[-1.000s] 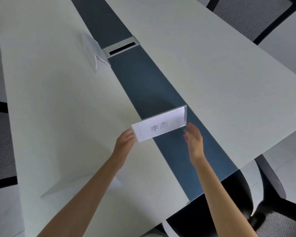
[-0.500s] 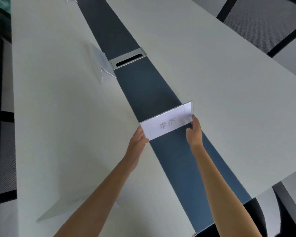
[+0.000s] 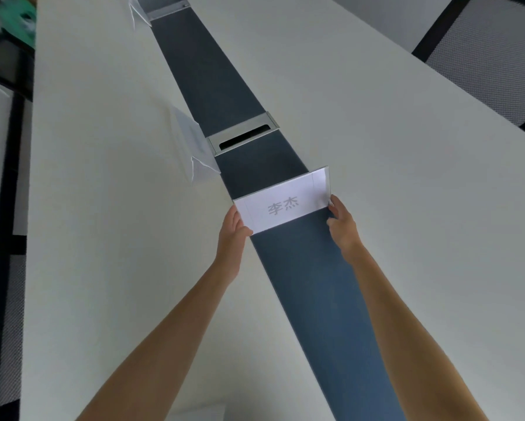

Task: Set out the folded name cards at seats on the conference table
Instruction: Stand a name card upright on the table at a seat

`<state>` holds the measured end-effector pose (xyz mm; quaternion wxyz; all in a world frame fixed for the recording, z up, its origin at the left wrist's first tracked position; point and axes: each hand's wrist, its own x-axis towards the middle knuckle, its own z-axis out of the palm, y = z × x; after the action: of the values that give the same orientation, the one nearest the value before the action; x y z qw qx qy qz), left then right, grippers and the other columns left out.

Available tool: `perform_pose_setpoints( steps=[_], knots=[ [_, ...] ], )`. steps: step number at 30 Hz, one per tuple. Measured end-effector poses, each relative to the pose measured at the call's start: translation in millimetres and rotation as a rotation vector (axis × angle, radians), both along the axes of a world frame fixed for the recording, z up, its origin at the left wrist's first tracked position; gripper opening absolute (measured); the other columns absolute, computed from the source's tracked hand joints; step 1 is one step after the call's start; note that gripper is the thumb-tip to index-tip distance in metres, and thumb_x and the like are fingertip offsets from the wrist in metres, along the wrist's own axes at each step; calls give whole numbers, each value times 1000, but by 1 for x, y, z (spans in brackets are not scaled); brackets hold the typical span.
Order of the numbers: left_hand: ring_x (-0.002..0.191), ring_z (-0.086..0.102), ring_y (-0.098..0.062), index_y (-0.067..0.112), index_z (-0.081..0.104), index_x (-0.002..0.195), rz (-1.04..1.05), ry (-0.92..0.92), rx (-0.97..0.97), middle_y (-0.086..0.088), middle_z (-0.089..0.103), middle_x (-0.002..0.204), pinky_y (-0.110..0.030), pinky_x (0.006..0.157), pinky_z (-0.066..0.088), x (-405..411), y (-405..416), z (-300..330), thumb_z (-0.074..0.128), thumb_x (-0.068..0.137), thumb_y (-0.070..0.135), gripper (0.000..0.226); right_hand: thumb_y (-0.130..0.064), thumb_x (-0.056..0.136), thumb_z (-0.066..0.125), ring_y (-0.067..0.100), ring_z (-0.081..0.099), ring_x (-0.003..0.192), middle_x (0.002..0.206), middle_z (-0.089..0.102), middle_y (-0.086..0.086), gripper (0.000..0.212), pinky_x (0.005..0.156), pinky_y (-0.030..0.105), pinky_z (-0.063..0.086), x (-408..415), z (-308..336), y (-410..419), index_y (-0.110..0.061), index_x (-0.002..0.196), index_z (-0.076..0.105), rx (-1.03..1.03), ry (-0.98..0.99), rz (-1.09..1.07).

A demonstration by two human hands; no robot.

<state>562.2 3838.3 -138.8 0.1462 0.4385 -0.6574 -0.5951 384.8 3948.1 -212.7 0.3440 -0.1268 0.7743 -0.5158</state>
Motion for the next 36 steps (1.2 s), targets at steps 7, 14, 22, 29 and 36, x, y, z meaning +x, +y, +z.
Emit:
perform_pose_setpoints(
  steps=[7, 14, 22, 29, 36],
  knots=[
    [118, 34, -4, 42, 13, 137, 47, 56, 145, 5, 33, 148, -14, 86, 36, -22, -33, -14, 48, 90, 11, 67, 3, 78, 28, 19, 36, 134, 146, 40, -2, 68, 112, 36, 30, -28, -6, -47, -23, 140, 33, 20, 20, 70],
    [129, 34, -12, 34, 11, 141, 91, 96, 156, 0, 32, 149, -20, 89, 33, -29, -48, -24, 46, 86, -2, 74, 4, 80, 26, 22, 35, 135, 147, 38, 1, 66, 113, 39, 29, -41, -11, -71, -22, 141, 29, 12, 26, 124],
    [127, 45, -22, 21, 41, 131, 163, -22, 194, -6, 45, 141, -30, 99, 38, -8, -42, -18, 46, 89, 9, 44, 11, 87, 28, 15, 29, 140, 154, 27, 2, 63, 115, 32, 24, -5, 14, -50, -13, 145, 22, -124, -126, -44],
    [85, 67, -9, 16, 61, 98, 58, -89, 170, -3, 68, 95, -31, 91, 46, 93, -12, 24, 42, 90, 8, 21, 5, 90, 40, 30, 57, 112, 122, 60, 17, 33, 105, 40, 42, 134, 14, 49, -9, 116, 54, -143, -367, 86],
    [92, 63, -14, 20, 62, 99, 181, -355, -79, 4, 66, 93, -33, 91, 44, 274, 31, 44, 42, 90, 6, 26, -20, 97, 37, 20, 58, 104, 109, 60, 6, 40, 104, 36, 38, 280, 35, 134, -37, 132, 29, -7, -502, 388]
  ],
)
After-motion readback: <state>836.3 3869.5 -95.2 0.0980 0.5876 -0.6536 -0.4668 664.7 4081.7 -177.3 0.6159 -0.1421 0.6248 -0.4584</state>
